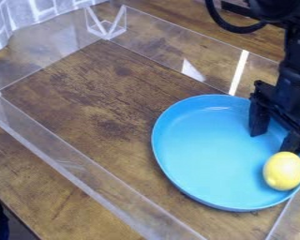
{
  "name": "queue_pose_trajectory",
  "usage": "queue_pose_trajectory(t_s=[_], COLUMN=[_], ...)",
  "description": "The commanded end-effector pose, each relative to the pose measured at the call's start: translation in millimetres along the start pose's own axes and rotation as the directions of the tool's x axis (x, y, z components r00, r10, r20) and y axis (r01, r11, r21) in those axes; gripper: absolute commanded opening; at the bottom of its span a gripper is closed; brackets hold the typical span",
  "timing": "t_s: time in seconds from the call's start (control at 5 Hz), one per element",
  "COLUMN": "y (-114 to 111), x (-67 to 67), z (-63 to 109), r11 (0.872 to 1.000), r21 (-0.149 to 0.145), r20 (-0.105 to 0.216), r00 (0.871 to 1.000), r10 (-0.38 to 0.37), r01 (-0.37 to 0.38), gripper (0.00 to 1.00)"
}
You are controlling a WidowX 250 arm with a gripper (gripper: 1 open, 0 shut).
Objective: Move the carrot to the left side
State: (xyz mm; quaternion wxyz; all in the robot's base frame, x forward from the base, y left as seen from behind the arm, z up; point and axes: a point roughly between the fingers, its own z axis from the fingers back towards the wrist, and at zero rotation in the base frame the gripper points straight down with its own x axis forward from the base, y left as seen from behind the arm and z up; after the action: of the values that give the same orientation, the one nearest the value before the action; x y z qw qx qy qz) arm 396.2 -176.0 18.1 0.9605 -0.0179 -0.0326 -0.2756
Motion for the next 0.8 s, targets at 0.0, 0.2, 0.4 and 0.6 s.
queue_pose_trajectory(t_s=[0.0, 0.2, 0.4, 0.6], y=[-0.5, -0.6, -0.2, 0.1], x=[-4.9, -4.5, -4.5, -4.4], z=[-12.8, -12.6, -13.5, -14.8], r11=[0.999, 0.999, 0.998, 0.998], r21=[-0.021, -0.028, -0.034, -0.042], r20=[-0.031, -0.031, -0.031, -0.032], r00=[0.999, 0.999, 0.998, 0.998], r10=[-0.026, -0.036, -0.046, -0.056], r01=[0.026, 0.036, 0.045, 0.054], gripper=[1.00, 1.00, 1.00, 1.00])
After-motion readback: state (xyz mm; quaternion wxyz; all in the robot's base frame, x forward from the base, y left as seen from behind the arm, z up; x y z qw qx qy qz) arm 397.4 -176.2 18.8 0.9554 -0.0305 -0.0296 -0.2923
